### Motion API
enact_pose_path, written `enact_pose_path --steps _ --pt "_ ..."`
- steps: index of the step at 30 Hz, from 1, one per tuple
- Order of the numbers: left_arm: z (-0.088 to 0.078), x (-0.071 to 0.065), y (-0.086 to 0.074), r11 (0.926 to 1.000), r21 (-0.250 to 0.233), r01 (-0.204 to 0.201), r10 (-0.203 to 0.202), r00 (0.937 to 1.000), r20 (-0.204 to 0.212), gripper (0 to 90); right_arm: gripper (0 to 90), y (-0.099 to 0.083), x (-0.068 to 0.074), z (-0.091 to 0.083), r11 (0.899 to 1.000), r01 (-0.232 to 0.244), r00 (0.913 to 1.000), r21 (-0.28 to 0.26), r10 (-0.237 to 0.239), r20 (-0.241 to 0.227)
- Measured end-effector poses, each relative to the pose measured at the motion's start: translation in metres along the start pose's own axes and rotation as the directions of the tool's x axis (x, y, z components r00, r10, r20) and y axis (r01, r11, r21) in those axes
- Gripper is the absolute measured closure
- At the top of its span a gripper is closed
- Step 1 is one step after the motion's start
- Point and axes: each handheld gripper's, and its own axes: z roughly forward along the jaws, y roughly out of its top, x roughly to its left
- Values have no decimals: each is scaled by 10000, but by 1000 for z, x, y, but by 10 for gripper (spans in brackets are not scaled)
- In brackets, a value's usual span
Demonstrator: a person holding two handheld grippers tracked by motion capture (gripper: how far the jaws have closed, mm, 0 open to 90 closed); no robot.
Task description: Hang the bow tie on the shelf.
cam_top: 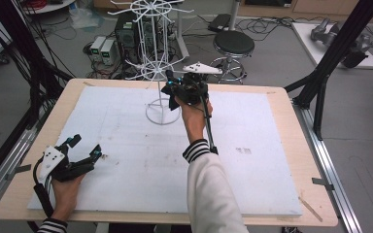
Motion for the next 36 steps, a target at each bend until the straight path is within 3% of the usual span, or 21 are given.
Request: enact_pose_path --steps 11,17,24,29,31,36 --pt "0 0 0 10000 -9 -31 31 10000 -2 163 854 3 -4 -3 9998 -125 9999 -164 126 88" --pt "0 0 0 10000 -15 -30 30 10000 -1 163 779 3 -1 1 9997 230 9994 -124 -227 252" --pt "0 0 0 10000 7 -31 31 10000 4 163 596 5 1 -1 9978 661 9967 -14 -660 476" --pt "1 0 0 10000 84 25 -25 10000 -39 163 336 7 4 -5 9926 1203 9886 -155 -1183 933" --pt "1 0 0 10000 75 44 -44 10000 -54 163 228 8 4 -8 9892 1451 9855 -199 -1427 914" --pt "1 0 0 9999 132 -4 5 10000 -48 163 119 11 4 -24 9839 1725 9817 -472 -1678 902"
